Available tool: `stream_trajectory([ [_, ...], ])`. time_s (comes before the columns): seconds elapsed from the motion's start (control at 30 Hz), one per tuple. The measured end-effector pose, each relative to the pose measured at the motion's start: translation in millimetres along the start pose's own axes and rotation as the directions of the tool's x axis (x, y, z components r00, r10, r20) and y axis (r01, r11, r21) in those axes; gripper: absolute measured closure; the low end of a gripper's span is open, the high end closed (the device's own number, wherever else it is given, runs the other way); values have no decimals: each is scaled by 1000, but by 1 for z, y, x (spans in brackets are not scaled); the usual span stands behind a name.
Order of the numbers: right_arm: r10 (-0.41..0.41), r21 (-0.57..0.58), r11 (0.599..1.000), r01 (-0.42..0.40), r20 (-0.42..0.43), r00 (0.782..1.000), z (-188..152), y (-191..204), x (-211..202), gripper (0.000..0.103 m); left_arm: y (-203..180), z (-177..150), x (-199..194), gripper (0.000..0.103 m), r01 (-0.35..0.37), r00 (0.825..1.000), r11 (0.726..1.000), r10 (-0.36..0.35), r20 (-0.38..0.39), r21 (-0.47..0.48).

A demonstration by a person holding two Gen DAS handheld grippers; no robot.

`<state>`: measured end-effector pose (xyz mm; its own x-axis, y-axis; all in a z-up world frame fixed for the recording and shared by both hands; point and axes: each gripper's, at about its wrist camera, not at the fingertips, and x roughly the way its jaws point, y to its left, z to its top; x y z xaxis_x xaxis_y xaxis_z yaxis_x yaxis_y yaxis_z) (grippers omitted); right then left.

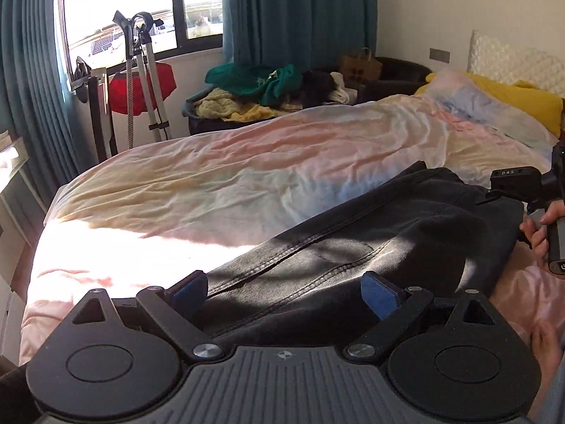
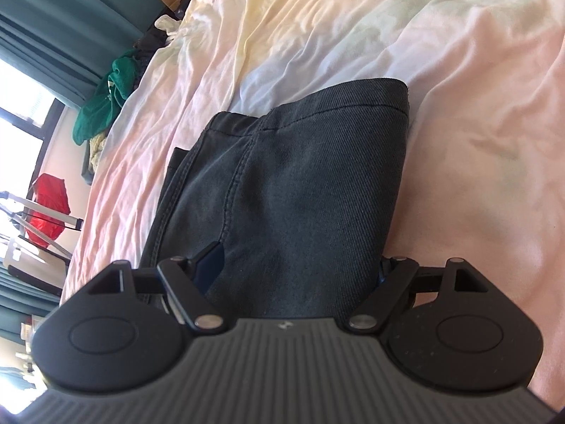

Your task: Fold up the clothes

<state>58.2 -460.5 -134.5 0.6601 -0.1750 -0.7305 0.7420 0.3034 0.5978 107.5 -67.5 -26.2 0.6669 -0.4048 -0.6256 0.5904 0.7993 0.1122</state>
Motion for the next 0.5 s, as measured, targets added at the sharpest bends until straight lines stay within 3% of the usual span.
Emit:
stream_trajectory([
  [0.2,67,66,995,-69,38,997,2,-2,-8,21,-40,31,101,8,16,998,997,-12,-55,73],
  [0.47,-3,144,989,-13,115,993,6,-13,1,22,-93,60,196,16,184,980,964,-165,-111,192],
  [0.5,-10,157,988,-10,128,992,6,-14,3,22,-98,64,207,21,190,978,958,-167,-125,212],
])
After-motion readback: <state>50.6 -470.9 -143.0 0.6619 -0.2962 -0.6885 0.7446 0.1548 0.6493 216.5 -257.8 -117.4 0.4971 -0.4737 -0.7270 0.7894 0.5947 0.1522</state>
